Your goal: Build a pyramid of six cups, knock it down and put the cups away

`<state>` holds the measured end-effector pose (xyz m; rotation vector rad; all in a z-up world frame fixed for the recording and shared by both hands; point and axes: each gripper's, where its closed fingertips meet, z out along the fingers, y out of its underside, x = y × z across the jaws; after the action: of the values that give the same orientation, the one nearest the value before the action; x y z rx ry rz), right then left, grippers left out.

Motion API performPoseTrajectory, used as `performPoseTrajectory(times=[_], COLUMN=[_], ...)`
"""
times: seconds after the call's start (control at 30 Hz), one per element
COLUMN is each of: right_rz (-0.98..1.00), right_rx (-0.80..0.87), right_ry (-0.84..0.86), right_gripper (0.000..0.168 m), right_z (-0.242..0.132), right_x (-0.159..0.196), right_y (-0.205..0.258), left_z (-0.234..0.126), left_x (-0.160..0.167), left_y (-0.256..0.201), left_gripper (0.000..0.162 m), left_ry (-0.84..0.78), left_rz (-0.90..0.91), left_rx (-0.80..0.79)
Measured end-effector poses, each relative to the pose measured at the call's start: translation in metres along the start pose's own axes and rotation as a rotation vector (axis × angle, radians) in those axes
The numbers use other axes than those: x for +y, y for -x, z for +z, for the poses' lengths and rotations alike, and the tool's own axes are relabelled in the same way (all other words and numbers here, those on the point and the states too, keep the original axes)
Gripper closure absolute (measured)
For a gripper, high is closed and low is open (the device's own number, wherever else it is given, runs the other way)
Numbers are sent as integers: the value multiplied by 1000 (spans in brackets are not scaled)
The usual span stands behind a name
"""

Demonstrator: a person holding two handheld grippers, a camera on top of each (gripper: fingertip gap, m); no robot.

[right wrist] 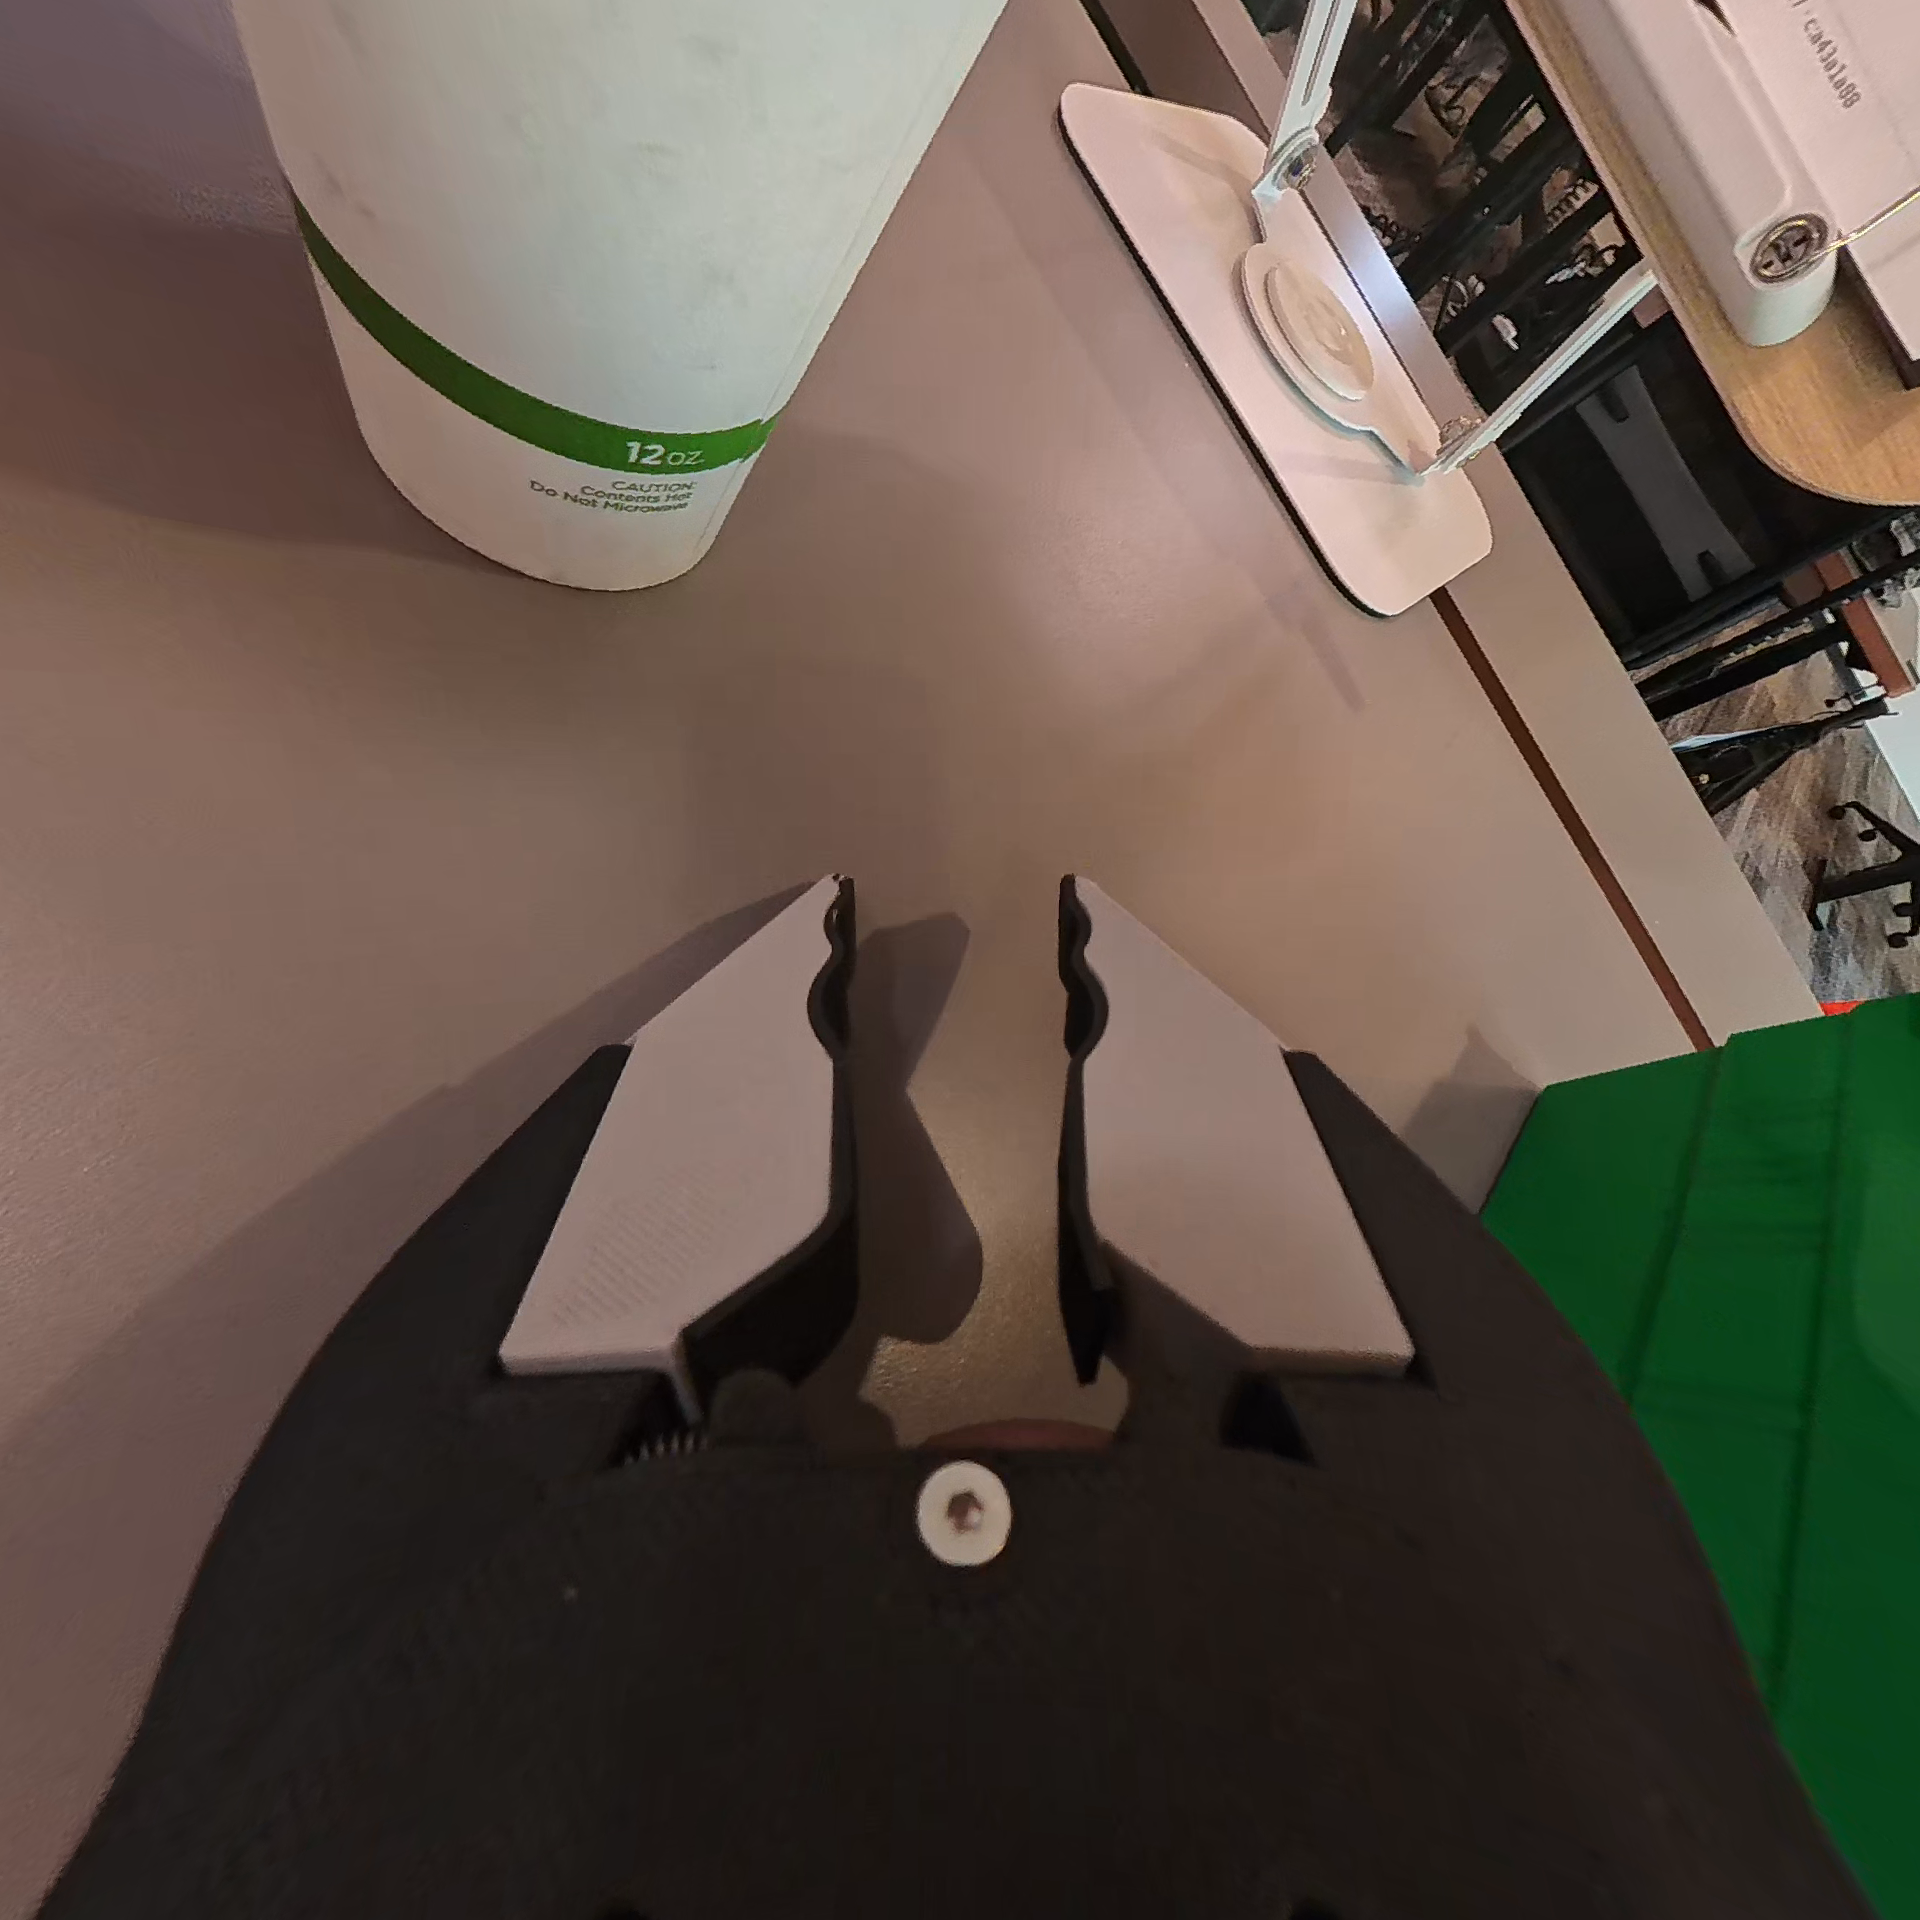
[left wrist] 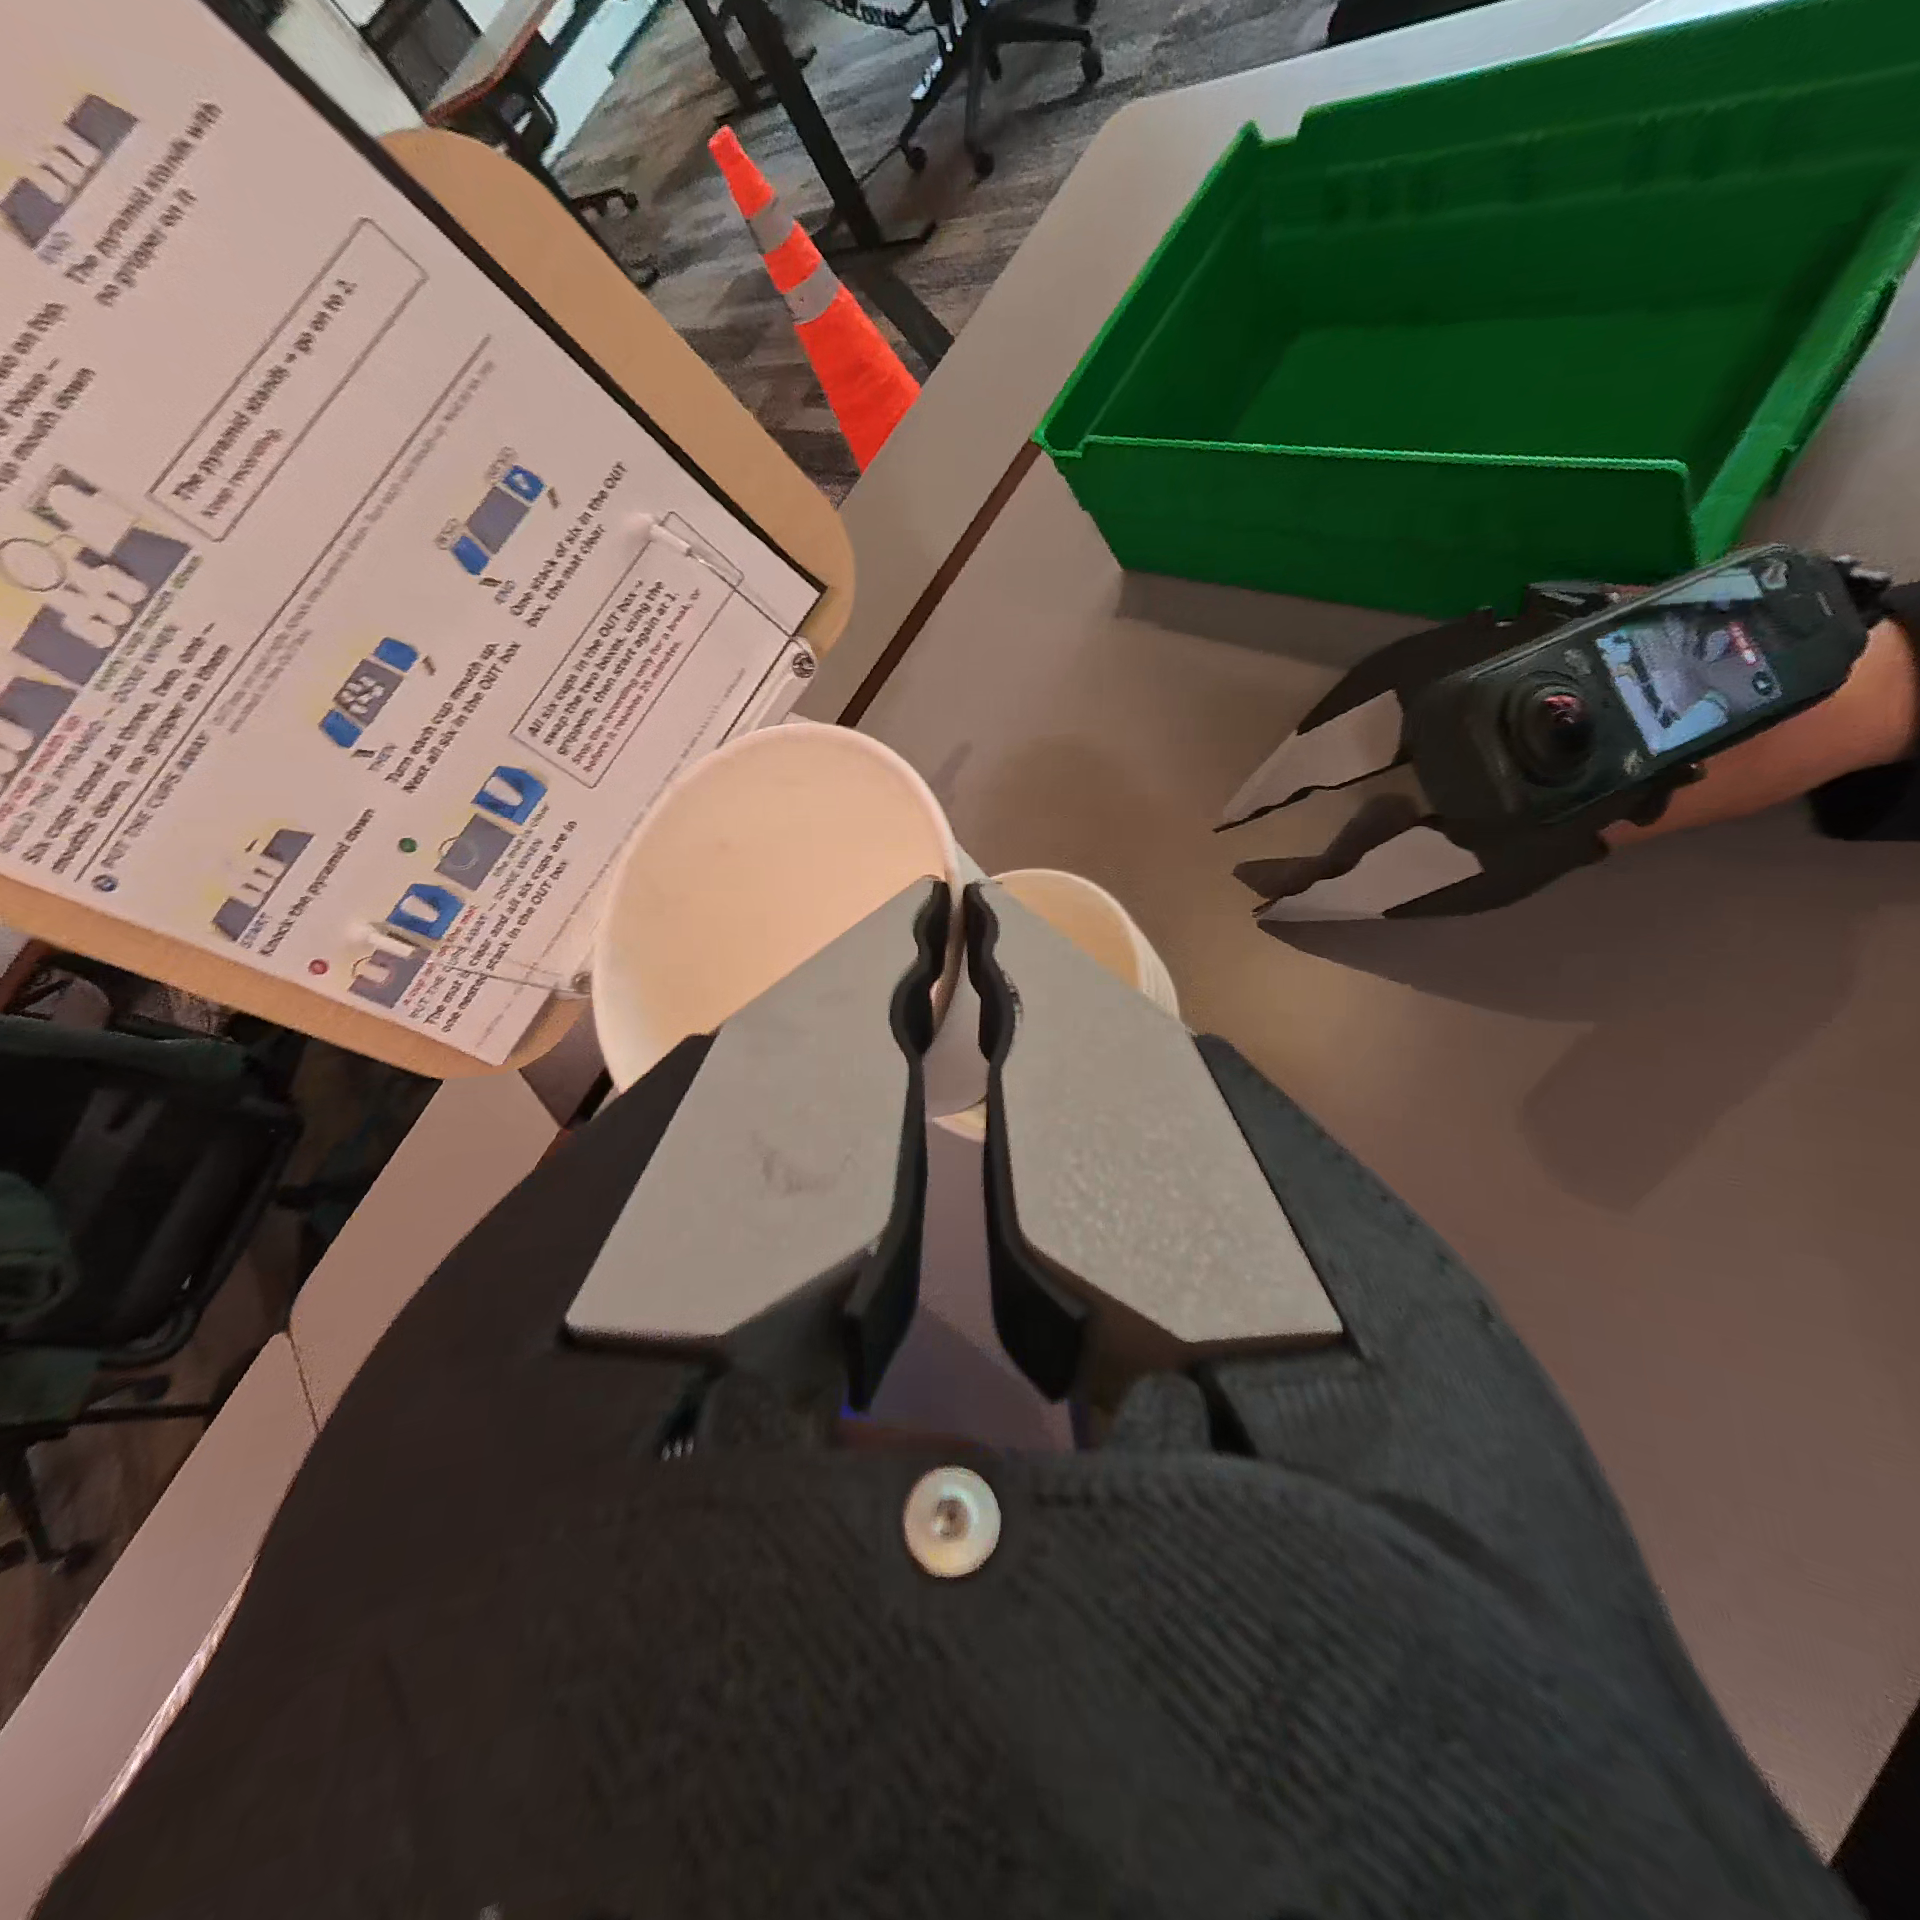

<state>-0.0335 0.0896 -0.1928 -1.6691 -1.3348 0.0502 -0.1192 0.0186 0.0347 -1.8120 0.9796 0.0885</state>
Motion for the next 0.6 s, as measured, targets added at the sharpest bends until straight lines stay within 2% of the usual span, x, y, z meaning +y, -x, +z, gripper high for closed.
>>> performPoseTrajectory(times=[0.03, 0.2, 0.3, 0.43, 0.6], right_rz=[-1, -6, -6, -2, 7], right_rx=[0, 0, 0, -2, -3], right_ry=[0, -2, -2, 0, 2], right_gripper=[132, 132, 132, 132, 131], right_z=[0, 0, 0, 0, 0], right_x=[0, 0, 0, 0, 0], right_y=[0, 1, 1, 1, 0], left_z=[5, 32, 47, 47, 17], left_x=[0, 20, 40, 48, 54], left_y=[-4, -28, -34, -37, -34], left_gripper=[162, 161, 156, 123, 116], left_ry=[7, 96, 130, 60, -125], left_rz=[2, -8, -31, -142, -278], left_rx=[11, 107, 111, 124, 79])
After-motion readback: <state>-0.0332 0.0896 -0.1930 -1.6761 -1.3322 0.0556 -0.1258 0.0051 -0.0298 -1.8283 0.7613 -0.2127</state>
